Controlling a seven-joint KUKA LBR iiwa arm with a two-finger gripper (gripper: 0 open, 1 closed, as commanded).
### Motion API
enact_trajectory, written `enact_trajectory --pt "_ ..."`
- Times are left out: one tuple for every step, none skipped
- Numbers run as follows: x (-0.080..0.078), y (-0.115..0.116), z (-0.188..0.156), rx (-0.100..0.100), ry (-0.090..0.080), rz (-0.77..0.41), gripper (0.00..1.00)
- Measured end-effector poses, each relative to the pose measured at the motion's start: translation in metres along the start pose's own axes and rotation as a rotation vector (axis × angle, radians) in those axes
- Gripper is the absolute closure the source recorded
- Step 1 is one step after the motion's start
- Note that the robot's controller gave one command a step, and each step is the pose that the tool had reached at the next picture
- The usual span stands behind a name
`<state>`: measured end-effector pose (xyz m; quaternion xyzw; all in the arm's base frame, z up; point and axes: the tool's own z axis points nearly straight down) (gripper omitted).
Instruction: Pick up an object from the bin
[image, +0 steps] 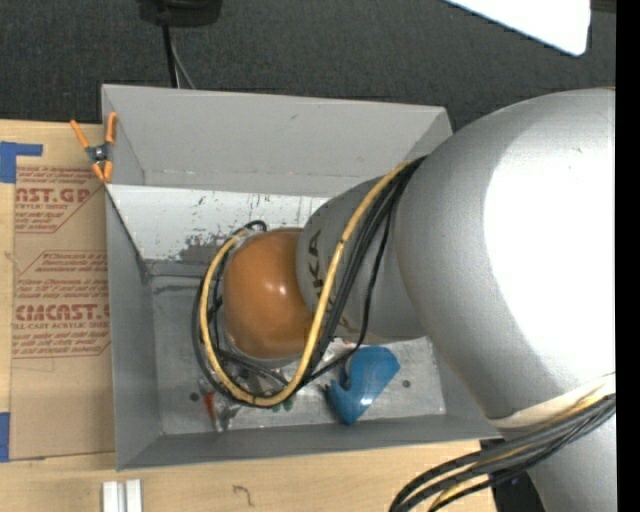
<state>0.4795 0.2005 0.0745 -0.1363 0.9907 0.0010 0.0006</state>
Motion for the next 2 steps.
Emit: enact_trajectory --pt "0.0 0.0 0.0 0.0 0.0 0.0 1.0" --pt "-0.011 -0.009 -0.135 0.0 -0.001 -0.112 1.0"
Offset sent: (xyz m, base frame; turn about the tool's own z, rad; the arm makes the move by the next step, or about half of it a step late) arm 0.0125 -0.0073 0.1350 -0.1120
